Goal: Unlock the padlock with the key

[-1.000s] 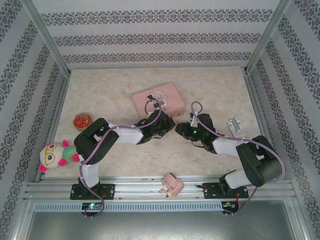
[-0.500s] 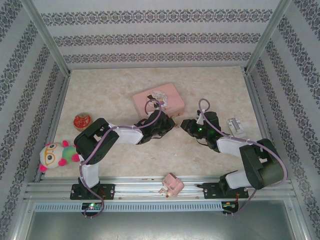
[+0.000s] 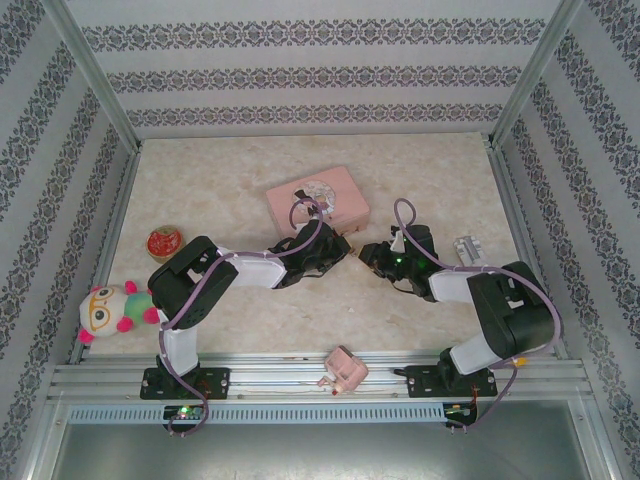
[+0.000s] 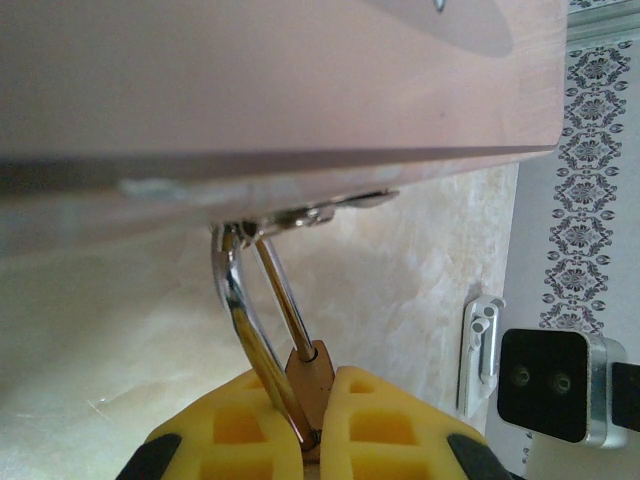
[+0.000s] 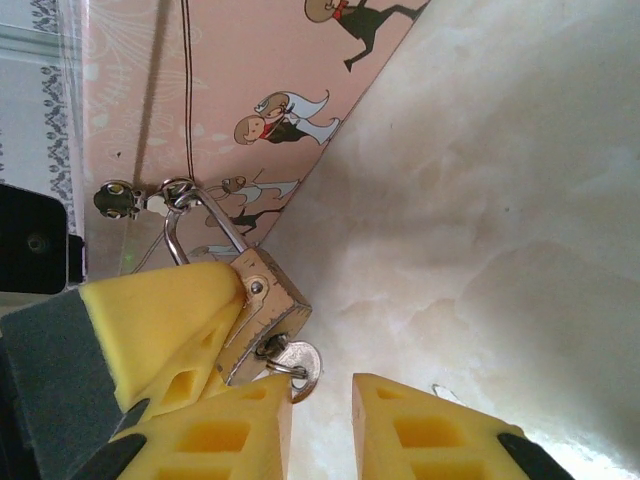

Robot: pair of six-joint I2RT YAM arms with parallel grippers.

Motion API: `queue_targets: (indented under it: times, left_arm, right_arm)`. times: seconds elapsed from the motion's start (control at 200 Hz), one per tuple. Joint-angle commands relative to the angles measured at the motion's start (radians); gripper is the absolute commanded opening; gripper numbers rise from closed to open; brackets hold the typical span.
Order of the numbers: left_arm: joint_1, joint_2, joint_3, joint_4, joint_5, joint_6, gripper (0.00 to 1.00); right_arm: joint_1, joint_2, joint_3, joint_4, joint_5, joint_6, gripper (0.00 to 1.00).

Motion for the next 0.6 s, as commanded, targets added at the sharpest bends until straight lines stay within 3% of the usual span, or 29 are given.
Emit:
queue_targets:
  times: [0.0, 0.595]
  left_arm:
    - [-0.012, 0.033, -0.031, -0.006, 0.13, -0.129, 0.0]
    - [-0.012, 0.037, -0.04, 0.006, 0.135, -0.13, 0.0]
  right_arm:
    - [-0.016, 0.016, 0.028, 0.065, -0.025, 0.03, 0.23]
    - [-0.033, 0.057, 0.035, 0.105, -0.021, 0.089, 0.22]
